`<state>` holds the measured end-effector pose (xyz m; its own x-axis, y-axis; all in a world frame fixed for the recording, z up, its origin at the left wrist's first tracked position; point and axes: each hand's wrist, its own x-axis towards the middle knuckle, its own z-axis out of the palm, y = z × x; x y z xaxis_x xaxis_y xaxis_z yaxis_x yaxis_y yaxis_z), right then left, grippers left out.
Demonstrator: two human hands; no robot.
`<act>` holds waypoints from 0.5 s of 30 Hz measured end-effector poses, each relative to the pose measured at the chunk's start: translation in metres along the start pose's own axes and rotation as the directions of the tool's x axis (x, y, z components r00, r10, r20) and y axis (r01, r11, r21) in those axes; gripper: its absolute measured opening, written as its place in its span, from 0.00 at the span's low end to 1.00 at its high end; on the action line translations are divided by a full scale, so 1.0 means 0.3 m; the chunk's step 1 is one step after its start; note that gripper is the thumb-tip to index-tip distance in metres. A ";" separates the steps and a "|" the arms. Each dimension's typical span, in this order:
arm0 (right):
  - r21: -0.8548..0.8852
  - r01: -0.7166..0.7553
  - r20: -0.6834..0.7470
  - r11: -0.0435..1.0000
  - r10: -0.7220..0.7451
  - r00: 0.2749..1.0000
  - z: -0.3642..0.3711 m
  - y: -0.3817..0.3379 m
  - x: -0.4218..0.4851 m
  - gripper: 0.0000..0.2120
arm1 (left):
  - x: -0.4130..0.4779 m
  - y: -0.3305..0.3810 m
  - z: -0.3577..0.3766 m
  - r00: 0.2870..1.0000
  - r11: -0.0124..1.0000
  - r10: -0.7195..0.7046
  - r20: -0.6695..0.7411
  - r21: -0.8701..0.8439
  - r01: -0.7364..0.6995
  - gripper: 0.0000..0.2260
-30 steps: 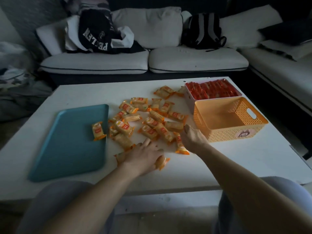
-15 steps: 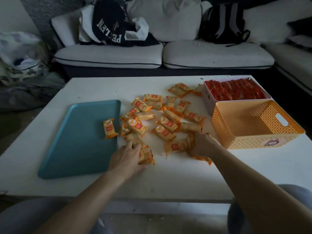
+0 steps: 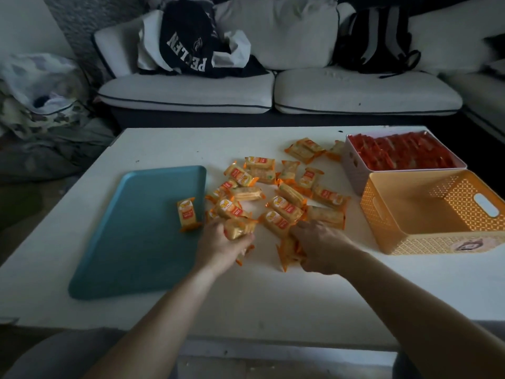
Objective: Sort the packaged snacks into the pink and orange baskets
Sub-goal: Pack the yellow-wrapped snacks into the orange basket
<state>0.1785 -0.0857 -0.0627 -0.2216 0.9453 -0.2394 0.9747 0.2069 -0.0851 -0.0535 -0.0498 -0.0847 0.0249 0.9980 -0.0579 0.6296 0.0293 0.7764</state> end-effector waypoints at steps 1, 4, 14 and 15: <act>-0.021 0.002 -0.007 1.000 -0.002 1.000 0.001 -0.003 -0.002 0.24 | 0.004 0.001 0.015 0.998 0.994 0.045 0.041 0.101 -0.049 0.24; -0.051 -0.043 -0.009 0.998 0.042 0.999 -0.008 0.007 -0.012 0.19 | -0.007 0.022 0.039 0.977 0.934 0.094 0.191 0.322 -0.153 0.31; 0.696 -0.207 0.013 0.688 0.276 0.961 -0.067 0.001 0.141 0.18 | -0.026 0.004 0.063 0.993 0.972 -0.057 0.108 0.233 0.031 0.28; 0.691 -0.212 0.031 0.691 0.264 0.964 -0.065 -0.008 0.155 0.20 | -0.022 0.002 0.070 0.992 0.984 -0.087 0.089 0.165 0.072 0.28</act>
<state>0.1664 -0.0372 -0.0547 0.0429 0.9580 -0.2835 0.6996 -0.2314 -0.6761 -0.0369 -0.0575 -0.0971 0.0385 0.9827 -0.1810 0.7491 0.0915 0.6561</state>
